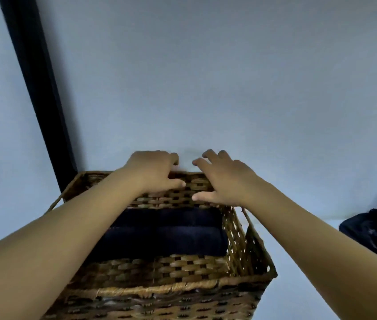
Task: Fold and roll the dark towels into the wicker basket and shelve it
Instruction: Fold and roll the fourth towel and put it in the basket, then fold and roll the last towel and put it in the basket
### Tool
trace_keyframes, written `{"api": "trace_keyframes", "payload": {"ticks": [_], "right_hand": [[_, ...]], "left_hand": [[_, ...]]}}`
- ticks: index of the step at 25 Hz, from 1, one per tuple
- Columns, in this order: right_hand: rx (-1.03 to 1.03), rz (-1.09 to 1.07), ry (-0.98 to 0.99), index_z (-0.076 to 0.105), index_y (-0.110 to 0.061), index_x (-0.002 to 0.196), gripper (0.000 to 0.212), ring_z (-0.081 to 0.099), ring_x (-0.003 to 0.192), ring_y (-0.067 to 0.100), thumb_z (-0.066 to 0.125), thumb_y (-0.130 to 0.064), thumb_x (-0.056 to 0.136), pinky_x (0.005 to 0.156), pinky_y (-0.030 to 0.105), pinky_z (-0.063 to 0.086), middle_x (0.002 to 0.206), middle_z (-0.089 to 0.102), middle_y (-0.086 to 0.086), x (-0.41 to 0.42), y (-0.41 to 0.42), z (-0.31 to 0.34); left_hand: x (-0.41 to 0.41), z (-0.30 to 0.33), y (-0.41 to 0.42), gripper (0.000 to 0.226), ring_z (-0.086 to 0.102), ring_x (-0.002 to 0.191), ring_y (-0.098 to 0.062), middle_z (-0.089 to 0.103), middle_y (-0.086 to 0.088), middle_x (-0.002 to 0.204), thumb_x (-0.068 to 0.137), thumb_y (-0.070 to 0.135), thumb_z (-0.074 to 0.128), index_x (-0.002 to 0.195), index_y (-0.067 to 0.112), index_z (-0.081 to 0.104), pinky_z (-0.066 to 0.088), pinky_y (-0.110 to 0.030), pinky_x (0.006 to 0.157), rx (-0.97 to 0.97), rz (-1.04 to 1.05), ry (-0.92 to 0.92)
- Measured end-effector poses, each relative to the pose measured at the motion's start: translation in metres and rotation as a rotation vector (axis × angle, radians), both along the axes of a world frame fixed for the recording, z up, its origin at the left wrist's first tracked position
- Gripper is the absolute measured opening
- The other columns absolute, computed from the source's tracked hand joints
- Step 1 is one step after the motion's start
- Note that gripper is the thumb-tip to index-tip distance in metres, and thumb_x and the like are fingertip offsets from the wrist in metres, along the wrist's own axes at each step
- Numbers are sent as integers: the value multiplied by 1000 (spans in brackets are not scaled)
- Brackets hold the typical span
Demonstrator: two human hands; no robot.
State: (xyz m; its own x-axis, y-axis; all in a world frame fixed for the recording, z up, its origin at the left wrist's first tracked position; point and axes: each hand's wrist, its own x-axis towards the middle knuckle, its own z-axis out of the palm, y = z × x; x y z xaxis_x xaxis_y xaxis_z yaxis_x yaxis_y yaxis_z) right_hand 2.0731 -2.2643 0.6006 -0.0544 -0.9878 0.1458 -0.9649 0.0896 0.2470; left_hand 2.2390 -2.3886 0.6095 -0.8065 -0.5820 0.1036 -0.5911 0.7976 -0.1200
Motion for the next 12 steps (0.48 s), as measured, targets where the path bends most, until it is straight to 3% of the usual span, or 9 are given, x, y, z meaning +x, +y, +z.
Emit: {"api": "trace_keyframes", "payload": {"ticks": [3,6,12], "right_hand": [[-155,-92,20,15,-31,154,90,25,143,34,52,-75,85,101,48,45,163,10,5,-20,22,18],[-188,-120,31,15,-31,154,89,25,144,34,49,-76,86,101,47,45,165,5,5,-37,40,20],[-239,-196,-121,24,-30,152,75,38,131,26,51,-66,91,87,38,50,163,13,-1,-107,117,-2]], "left_hand": [[-3,23,17,80,32,146,-22,33,3,160,87,72,50,153,31,30,38,-43,107,-258,-41,178],[-18,24,39,86,8,155,-23,9,2,169,87,75,46,158,33,19,21,-45,121,-246,-69,167],[-83,24,111,76,7,156,-19,15,4,168,92,69,45,155,29,28,15,-42,123,-212,-164,199]]}}
